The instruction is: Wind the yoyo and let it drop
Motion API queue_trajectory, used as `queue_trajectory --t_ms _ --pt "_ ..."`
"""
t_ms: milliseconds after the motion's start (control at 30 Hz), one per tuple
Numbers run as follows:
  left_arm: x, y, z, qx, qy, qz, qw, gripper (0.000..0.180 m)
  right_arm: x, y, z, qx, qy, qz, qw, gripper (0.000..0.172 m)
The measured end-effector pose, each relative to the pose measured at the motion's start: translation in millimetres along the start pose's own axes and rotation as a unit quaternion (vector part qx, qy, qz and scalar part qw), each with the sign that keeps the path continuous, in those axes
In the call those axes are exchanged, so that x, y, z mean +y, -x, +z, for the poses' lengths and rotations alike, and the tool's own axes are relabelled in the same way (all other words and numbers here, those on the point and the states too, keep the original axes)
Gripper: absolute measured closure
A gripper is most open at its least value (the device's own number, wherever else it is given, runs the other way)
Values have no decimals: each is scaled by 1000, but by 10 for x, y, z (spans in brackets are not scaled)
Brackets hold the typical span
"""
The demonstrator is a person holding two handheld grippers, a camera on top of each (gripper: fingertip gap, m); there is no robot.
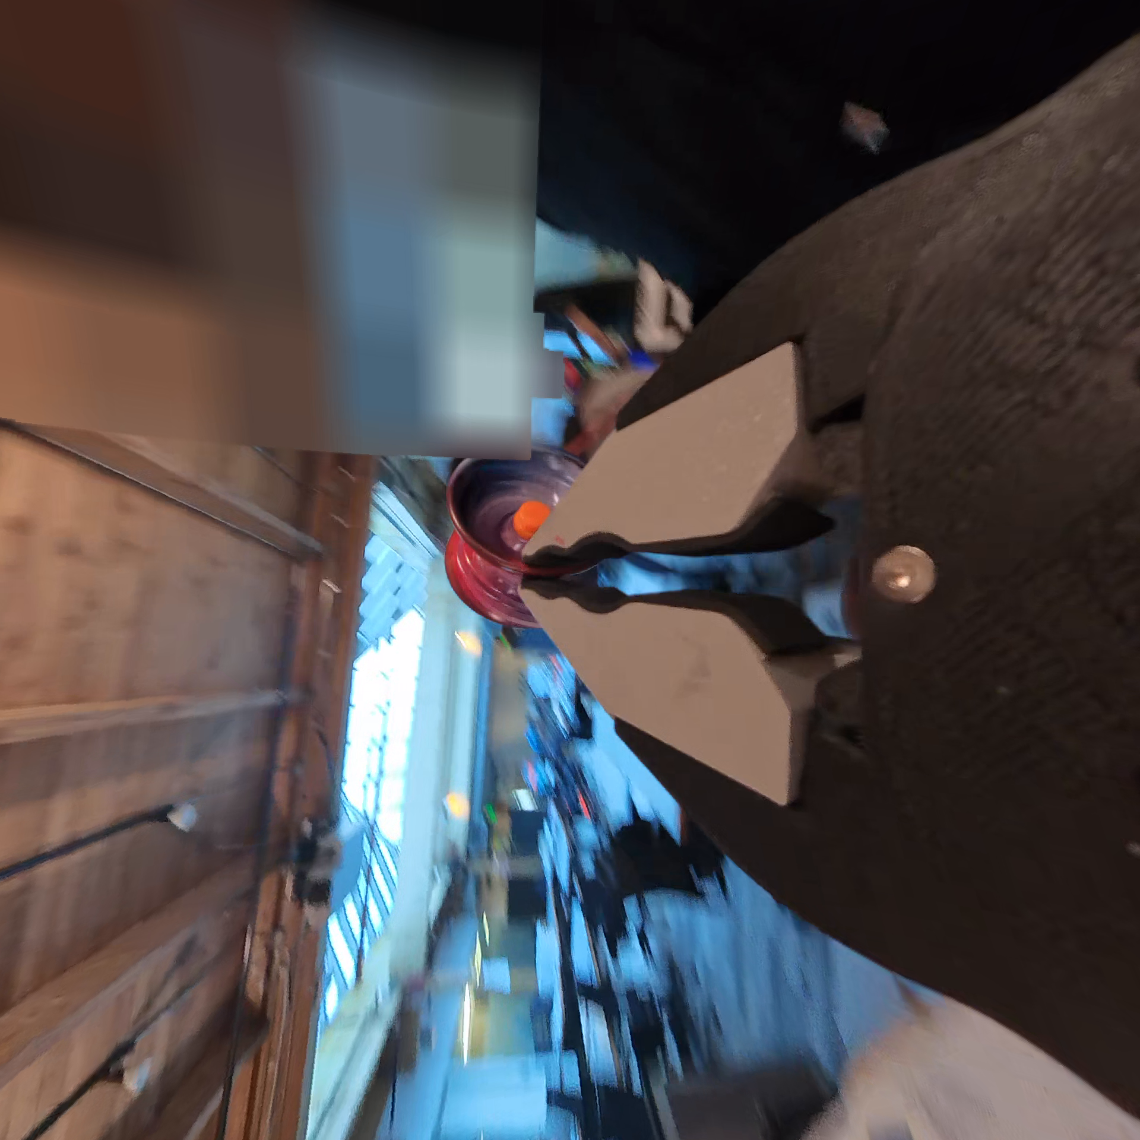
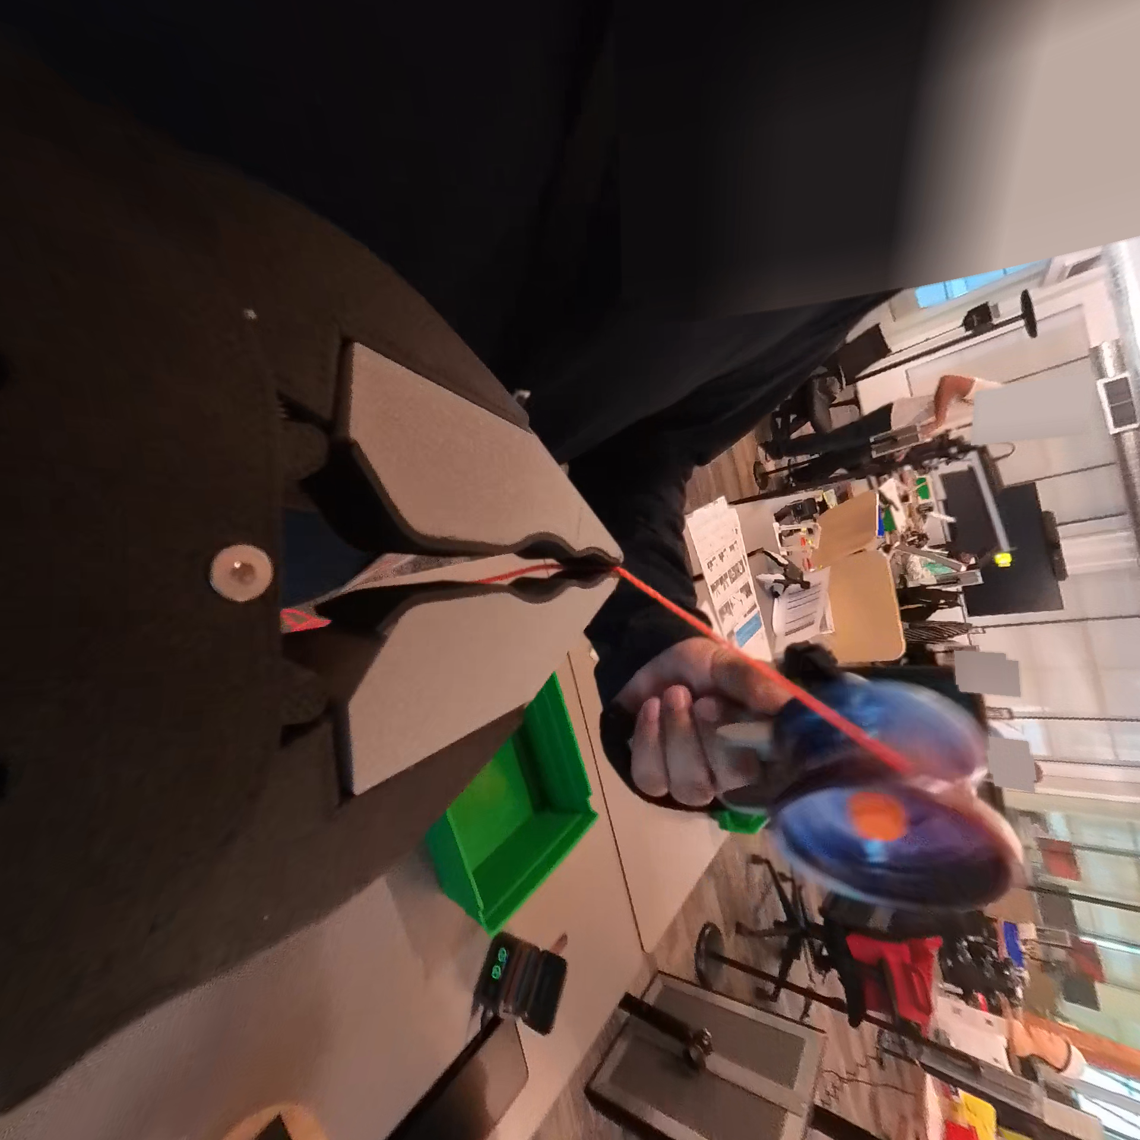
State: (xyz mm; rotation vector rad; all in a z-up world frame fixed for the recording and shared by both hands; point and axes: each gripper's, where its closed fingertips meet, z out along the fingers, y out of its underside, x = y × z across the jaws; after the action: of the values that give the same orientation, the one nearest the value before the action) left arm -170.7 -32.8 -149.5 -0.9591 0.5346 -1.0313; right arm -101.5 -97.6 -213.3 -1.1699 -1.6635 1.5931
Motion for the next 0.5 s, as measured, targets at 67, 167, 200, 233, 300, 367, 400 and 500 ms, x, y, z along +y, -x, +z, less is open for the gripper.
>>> queue_trajectory --t_ms 67,167,200,233,300,367,400,500 --pt "-14 -82 57 38 -26 -51 998 180 113 -77 81 -10 4 11 1000 172" --pt "50 -258 150 118 -37 -131 984 180 322 -335 194 11 36 11 999 172" --pt "99 -349 167 162 -26 -171 972 180 382 -444 213 24 45 11 999 172" --pt "190 -413 188 190 -2 -204 960 179 422 -547 216 37 51 13 998 172" --pt "438 -497 208 210 57 -222 950 179 466 -710 173 59 59 23 996 172" --pt "669 -611 136 232 119 -225 939 179 466 -773 88 72 60 30 995 172" --pt "782 -652 76 236 152 -219 935 179 461 -777 39 75 60 35 995 172" --pt "1189 -638 -123 201 290 -153 923 179 489 -767 -75 80 73 47 993 172"
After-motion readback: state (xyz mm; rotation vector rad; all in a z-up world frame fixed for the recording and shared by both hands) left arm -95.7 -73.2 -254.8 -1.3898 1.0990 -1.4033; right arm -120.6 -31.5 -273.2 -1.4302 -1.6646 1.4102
